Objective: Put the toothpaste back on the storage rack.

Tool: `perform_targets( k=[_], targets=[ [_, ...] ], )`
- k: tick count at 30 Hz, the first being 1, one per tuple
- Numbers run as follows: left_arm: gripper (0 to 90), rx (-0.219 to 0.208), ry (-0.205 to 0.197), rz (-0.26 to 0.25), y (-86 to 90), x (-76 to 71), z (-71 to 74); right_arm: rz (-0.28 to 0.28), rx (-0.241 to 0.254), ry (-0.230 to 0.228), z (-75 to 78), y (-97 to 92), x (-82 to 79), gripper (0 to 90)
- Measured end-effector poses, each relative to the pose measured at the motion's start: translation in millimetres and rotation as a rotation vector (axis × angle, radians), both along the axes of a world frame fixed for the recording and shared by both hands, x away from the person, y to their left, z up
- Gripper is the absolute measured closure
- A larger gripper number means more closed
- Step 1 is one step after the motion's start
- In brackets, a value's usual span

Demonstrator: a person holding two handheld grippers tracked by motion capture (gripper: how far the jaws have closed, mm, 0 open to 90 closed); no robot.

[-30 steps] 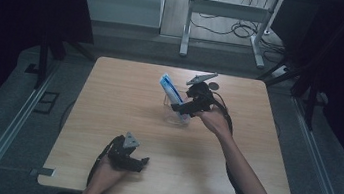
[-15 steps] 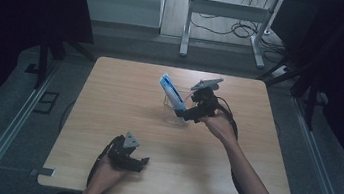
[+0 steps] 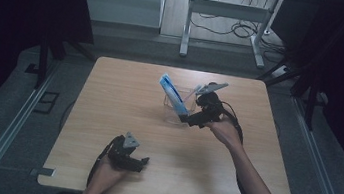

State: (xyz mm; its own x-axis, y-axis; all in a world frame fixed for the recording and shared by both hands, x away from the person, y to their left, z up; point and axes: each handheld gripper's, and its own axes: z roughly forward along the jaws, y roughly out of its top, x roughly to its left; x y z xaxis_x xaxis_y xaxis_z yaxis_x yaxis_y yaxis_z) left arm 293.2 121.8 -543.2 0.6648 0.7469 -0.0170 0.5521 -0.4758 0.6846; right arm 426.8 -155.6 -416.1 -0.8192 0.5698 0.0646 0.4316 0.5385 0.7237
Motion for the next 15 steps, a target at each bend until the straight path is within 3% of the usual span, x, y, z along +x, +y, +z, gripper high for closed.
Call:
perform_targets(
  k=[15],
  targets=[
    [13.5, 0.000, 0.001, 0.001, -0.1, -0.1, 0.1, -0.007, 0.007, -0.005, -4.3, -19.8, -18.8, 2.1]
  ],
)
